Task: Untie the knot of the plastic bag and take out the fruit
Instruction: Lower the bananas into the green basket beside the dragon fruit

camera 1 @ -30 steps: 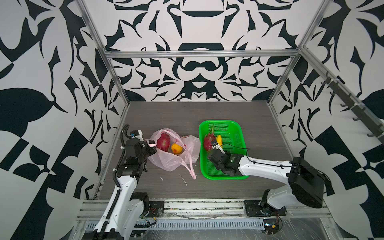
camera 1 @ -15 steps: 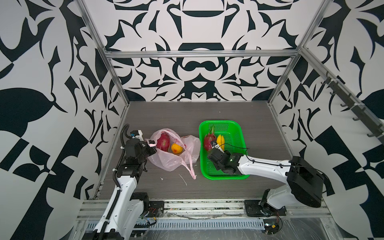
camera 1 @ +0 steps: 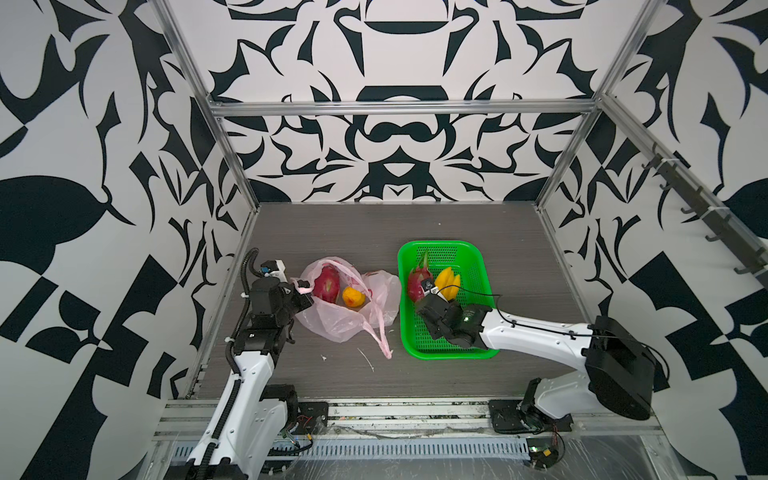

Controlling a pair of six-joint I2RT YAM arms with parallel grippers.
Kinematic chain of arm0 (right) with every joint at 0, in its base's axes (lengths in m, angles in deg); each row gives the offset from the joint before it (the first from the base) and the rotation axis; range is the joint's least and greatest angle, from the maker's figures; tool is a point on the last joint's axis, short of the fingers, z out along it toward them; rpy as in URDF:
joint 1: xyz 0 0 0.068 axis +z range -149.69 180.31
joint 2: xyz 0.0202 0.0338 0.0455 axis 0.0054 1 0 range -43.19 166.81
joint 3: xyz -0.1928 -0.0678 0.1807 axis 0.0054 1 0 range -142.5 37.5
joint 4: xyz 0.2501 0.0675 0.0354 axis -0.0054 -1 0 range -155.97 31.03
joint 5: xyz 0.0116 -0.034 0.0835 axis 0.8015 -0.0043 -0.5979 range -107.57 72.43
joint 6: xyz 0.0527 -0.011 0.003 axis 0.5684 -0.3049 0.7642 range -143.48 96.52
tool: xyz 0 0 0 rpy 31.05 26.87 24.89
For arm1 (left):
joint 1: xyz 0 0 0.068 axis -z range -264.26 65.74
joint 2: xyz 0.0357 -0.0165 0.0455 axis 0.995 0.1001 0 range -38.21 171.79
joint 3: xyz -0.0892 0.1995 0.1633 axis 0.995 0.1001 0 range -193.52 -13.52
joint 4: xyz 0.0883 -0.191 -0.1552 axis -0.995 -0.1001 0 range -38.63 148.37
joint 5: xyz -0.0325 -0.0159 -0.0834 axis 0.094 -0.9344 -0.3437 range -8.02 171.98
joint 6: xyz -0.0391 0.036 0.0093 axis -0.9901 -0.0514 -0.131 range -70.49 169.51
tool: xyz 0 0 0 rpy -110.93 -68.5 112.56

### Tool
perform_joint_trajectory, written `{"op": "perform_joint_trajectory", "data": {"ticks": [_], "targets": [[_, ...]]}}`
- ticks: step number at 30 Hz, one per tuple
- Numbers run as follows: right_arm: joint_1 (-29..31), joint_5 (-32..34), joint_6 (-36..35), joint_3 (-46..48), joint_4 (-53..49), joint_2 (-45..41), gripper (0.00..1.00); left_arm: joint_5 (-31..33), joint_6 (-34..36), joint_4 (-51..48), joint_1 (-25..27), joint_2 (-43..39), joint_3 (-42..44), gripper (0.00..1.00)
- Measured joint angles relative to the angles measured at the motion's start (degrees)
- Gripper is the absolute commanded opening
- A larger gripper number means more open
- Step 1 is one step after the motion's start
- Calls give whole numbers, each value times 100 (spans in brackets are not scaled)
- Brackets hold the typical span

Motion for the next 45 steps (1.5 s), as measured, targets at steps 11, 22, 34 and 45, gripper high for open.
{"op": "perform_joint_trajectory", "data": {"ticks": [11,22,34,45], "targets": [[2,-378,22,-249,-42,-319,62,2,0,2,0,0,0,0],[2,-321,87,-422,-48,-363,60,0,-2,2,0,0,0,0],[2,-131,192,-754,-317,-498,65,0,-2,2,0,0,0,0],[22,-260,280,-1093,-870,426,69,0,-2,2,0,-33,0,0]]}}
